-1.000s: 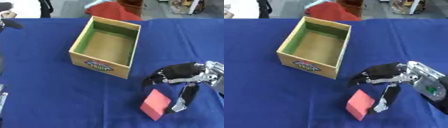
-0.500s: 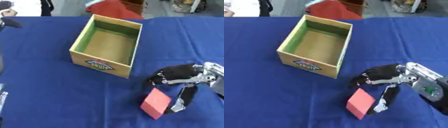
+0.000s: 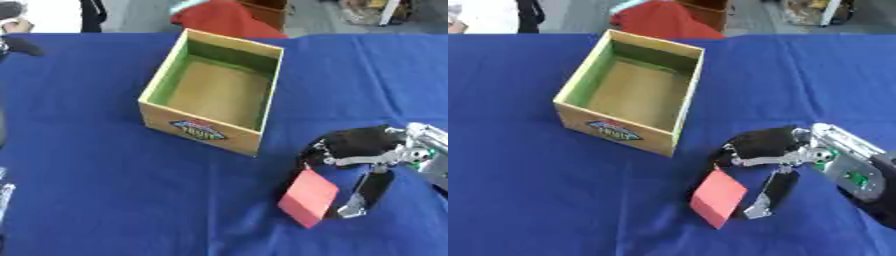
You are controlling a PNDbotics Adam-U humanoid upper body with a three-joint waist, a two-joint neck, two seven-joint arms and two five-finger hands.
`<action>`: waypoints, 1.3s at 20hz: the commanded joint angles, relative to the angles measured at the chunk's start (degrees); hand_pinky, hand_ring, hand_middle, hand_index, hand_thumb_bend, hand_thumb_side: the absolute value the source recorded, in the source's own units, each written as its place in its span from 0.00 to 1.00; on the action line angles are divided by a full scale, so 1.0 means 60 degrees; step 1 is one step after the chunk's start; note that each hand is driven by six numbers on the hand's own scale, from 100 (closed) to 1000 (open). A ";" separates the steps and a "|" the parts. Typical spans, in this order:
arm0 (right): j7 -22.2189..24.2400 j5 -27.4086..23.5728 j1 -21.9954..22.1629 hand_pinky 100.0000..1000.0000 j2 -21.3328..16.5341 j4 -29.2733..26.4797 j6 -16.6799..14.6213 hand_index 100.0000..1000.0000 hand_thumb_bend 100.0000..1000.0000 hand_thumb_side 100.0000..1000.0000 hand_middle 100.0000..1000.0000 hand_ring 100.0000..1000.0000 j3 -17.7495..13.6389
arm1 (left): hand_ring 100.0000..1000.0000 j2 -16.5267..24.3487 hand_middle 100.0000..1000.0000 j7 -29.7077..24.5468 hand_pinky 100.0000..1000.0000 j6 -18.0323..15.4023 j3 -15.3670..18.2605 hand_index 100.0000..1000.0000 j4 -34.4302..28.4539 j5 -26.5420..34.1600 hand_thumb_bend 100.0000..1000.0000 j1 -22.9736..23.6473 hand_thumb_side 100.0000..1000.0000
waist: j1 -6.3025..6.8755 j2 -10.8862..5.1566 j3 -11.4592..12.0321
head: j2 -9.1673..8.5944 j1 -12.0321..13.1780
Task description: Pick up objects on the table and place them in the box.
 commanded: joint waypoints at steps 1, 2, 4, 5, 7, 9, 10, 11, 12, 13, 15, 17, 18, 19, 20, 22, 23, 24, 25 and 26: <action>0.1831 -0.0037 -0.0158 0.71 -0.0218 -0.0238 -0.2212 0.82 0.21 0.53 0.61 0.70 -0.0191 | 0.77 0.0184 0.78 -0.0021 0.50 0.0004 0.0042 0.83 -0.0162 0.0014 0.00 -0.0115 0.87 | 0.0005 -0.0122 -0.0024 | -0.0081 -0.0016; 0.1709 -0.0009 -0.0156 0.71 -0.0227 -0.0262 -0.2212 0.80 0.21 0.53 0.60 0.69 -0.0211 | 0.77 0.0182 0.78 -0.0022 0.50 0.0011 0.0042 0.83 -0.0162 0.0016 0.00 -0.0111 0.87 | 0.0001 -0.0121 -0.0030 | -0.0073 -0.0010; 0.1469 0.0064 -0.0139 0.70 -0.0262 -0.0293 -0.2212 0.76 0.20 0.53 0.58 0.68 -0.0240 | 0.77 0.0183 0.78 -0.0029 0.50 0.0022 0.0042 0.83 -0.0162 0.0021 0.00 -0.0104 0.87 | -0.0007 -0.0122 -0.0042 | -0.0062 -0.0002; 0.1344 0.0102 -0.0131 0.70 -0.0282 -0.0307 -0.2212 0.74 0.20 0.52 0.55 0.67 -0.0254 | 0.77 0.0185 0.78 -0.0029 0.50 0.0025 0.0044 0.83 -0.0162 0.0024 0.00 -0.0104 0.87 | -0.0012 -0.0123 -0.0048 | -0.0059 0.0001; 0.1054 0.0175 -0.0116 0.70 -0.0332 -0.0338 -0.2212 0.71 0.20 0.53 0.52 0.67 -0.0303 | 0.77 0.0187 0.78 -0.0027 0.50 0.0031 0.0049 0.83 -0.0162 0.0030 0.00 -0.0104 0.87 | -0.0021 -0.0131 -0.0061 | -0.0051 0.0011; 0.0753 0.0258 -0.0093 0.69 -0.0412 -0.0373 -0.2212 0.66 0.19 0.53 0.48 0.65 -0.0372 | 0.77 0.0193 0.78 -0.0028 0.50 0.0040 0.0055 0.83 -0.0162 0.0031 0.00 -0.0089 0.87 | -0.0028 -0.0140 -0.0074 | -0.0045 0.0020; 0.0597 0.0286 -0.0079 0.69 -0.0467 -0.0382 -0.2212 0.66 0.18 0.53 0.48 0.65 -0.0417 | 0.77 0.0195 0.78 -0.0025 0.50 0.0047 0.0060 0.83 -0.0162 0.0031 0.00 -0.0080 0.87 | -0.0032 -0.0147 -0.0081 | -0.0039 0.0022; 0.0457 0.0316 -0.0066 0.69 -0.0519 -0.0387 -0.2212 0.66 0.18 0.53 0.47 0.65 -0.0458 | 0.77 0.0196 0.78 -0.0022 0.50 0.0051 0.0064 0.83 -0.0162 0.0031 0.00 -0.0075 0.87 | -0.0035 -0.0152 -0.0087 | -0.0039 0.0021; 0.0325 0.0330 -0.0052 0.68 -0.0580 -0.0365 -0.2212 0.64 0.16 0.54 0.46 0.64 -0.0517 | 0.77 0.0196 0.78 -0.0020 0.50 0.0050 0.0067 0.83 -0.0162 0.0030 0.00 -0.0073 0.87 | -0.0040 -0.0161 -0.0098 | -0.0040 0.0026; 0.0188 0.0328 -0.0043 0.68 -0.0643 -0.0329 -0.2198 0.63 0.14 0.53 0.44 0.62 -0.0612 | 0.77 0.0194 0.78 -0.0019 0.50 0.0048 0.0069 0.83 -0.0162 0.0029 0.00 -0.0072 0.87 | -0.0044 -0.0171 -0.0110 | -0.0041 0.0036; -0.0092 0.0294 -0.0037 0.67 -0.0719 -0.0303 -0.2087 0.62 0.12 0.52 0.43 0.61 -0.0860 | 0.77 0.0194 0.78 -0.0014 0.50 0.0046 0.0077 0.83 -0.0162 0.0026 0.00 -0.0060 0.87 | -0.0051 -0.0187 -0.0130 | -0.0041 0.0055; -0.0318 0.0262 -0.0090 0.64 -0.0708 -0.0337 -0.1894 0.61 0.06 0.48 0.41 0.57 -0.1118 | 0.77 0.0190 0.78 -0.0009 0.50 0.0053 0.0084 0.83 -0.0162 0.0023 0.00 -0.0043 0.87 | -0.0051 -0.0199 -0.0149 | -0.0052 0.0075; -0.0399 0.0246 -0.0141 0.62 -0.0686 -0.0364 -0.1772 0.61 0.03 0.48 0.41 0.57 -0.1239 | 0.77 0.0187 0.78 -0.0009 0.50 0.0056 0.0086 0.83 -0.0162 0.0020 0.00 -0.0043 0.87 | -0.0049 -0.0204 -0.0153 | -0.0058 0.0088; -0.0446 0.0222 -0.0194 0.61 -0.0661 -0.0391 -0.1643 0.61 0.00 0.48 0.40 0.56 -0.1332 | 0.77 0.0184 0.78 -0.0008 0.50 0.0055 0.0089 0.83 -0.0162 0.0018 0.00 -0.0046 0.87 | -0.0047 -0.0209 -0.0155 | -0.0061 0.0097; -0.0454 0.0196 -0.0275 0.61 -0.0629 -0.0421 -0.1506 0.61 0.00 0.48 0.41 0.56 -0.1422 | 0.77 0.0184 0.78 -0.0002 0.50 0.0054 0.0096 0.83 -0.0162 0.0017 0.00 -0.0043 0.87 | -0.0043 -0.0214 -0.0156 | -0.0064 0.0100; -0.0394 0.0126 -0.0450 0.62 -0.0561 -0.0478 -0.1260 0.61 0.00 0.46 0.41 0.57 -0.1552 | 0.77 0.0186 0.78 0.0010 0.50 0.0061 0.0105 0.83 -0.0162 0.0015 0.00 -0.0031 0.87 | -0.0036 -0.0219 -0.0159 | -0.0062 0.0110; -0.0353 0.0103 -0.0546 0.63 -0.0522 -0.0500 -0.1154 0.62 0.00 0.47 0.42 0.57 -0.1614 | 0.77 0.0185 0.78 0.0013 0.50 0.0064 0.0107 0.83 -0.0162 0.0015 0.00 -0.0025 0.87 | -0.0035 -0.0224 -0.0161 | -0.0051 0.0109; -0.0319 0.0105 -0.0674 0.65 -0.0466 -0.0521 -0.1041 0.63 0.00 0.47 0.43 0.57 -0.1706 | 0.77 0.0180 0.78 0.0018 0.50 0.0065 0.0109 0.83 -0.0162 0.0014 0.00 -0.0024 0.87 | -0.0033 -0.0230 -0.0163 | -0.0042 0.0105; -0.0305 0.0137 -0.0805 0.65 -0.0398 -0.0542 -0.0939 0.63 0.00 0.47 0.43 0.56 -0.1801 | 0.77 0.0177 0.78 0.0024 0.50 0.0065 0.0112 0.83 -0.0162 0.0014 0.00 -0.0025 0.87 | -0.0031 -0.0235 -0.0165 | -0.0039 0.0108; -0.0317 0.0193 -0.0971 0.63 -0.0310 -0.0563 -0.0843 0.64 0.00 0.47 0.44 0.53 -0.1901 | 0.77 0.0173 0.78 0.0028 0.50 0.0063 0.0113 0.83 -0.0162 0.0014 0.00 -0.0028 0.87 | -0.0025 -0.0245 -0.0162 | -0.0043 0.0114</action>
